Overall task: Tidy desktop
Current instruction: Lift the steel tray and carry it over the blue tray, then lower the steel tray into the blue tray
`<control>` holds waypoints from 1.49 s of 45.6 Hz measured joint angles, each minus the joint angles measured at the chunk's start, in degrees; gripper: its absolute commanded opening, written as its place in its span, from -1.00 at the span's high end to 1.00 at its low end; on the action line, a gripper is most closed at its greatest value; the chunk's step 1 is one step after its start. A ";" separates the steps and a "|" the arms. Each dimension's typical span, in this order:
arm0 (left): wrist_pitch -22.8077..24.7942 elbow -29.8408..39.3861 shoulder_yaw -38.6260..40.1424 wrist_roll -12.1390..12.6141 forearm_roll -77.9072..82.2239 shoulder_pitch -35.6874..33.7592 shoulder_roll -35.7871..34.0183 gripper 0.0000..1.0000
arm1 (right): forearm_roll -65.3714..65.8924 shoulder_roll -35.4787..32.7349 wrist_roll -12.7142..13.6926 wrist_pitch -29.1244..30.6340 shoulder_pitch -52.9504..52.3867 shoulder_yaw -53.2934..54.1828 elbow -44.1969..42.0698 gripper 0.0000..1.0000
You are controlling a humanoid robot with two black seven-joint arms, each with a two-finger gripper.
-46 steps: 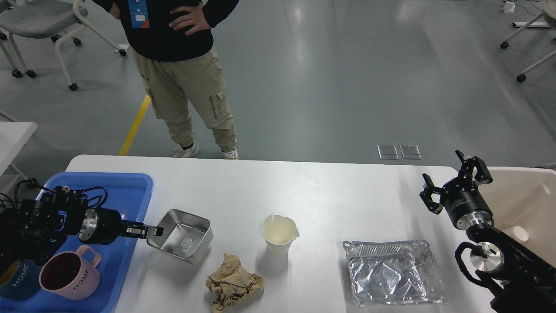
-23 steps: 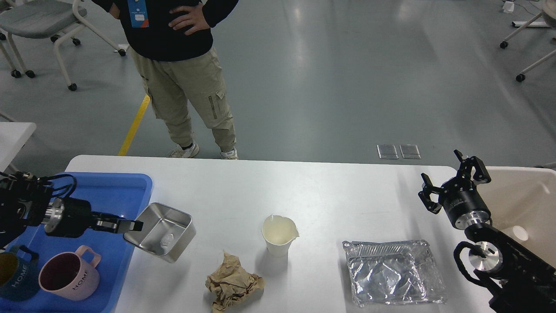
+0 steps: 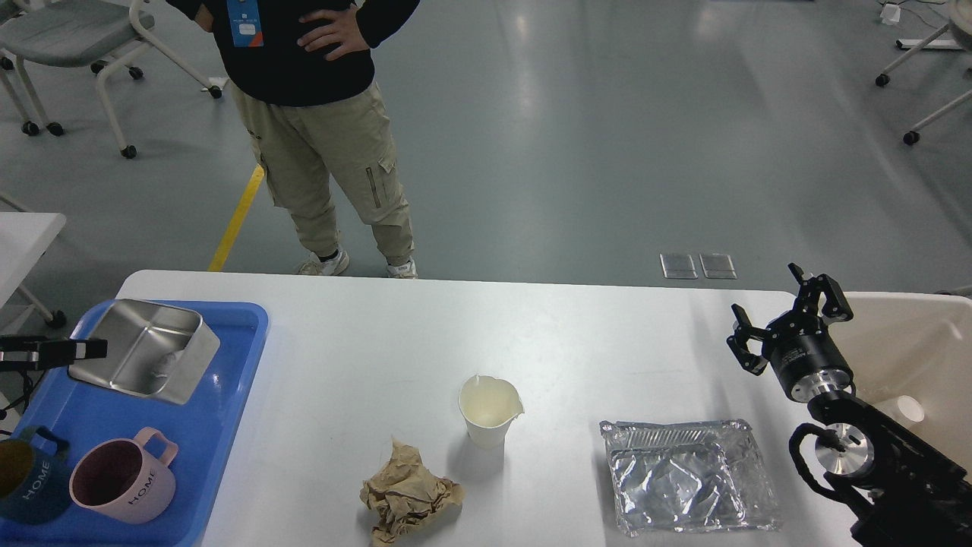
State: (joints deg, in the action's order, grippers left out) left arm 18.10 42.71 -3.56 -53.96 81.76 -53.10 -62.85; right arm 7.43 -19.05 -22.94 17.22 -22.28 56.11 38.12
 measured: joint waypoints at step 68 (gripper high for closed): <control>-4.53 -43.92 -1.86 8.53 -15.24 9.33 28.20 0.90 | 0.03 0.12 0.00 0.97 1.46 -0.13 0.01 -1.00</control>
State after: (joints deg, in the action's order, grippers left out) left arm 13.57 -1.21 -5.42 -45.43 66.52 -43.77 -34.65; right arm 7.46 -18.93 -22.94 18.19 -20.83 55.99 38.13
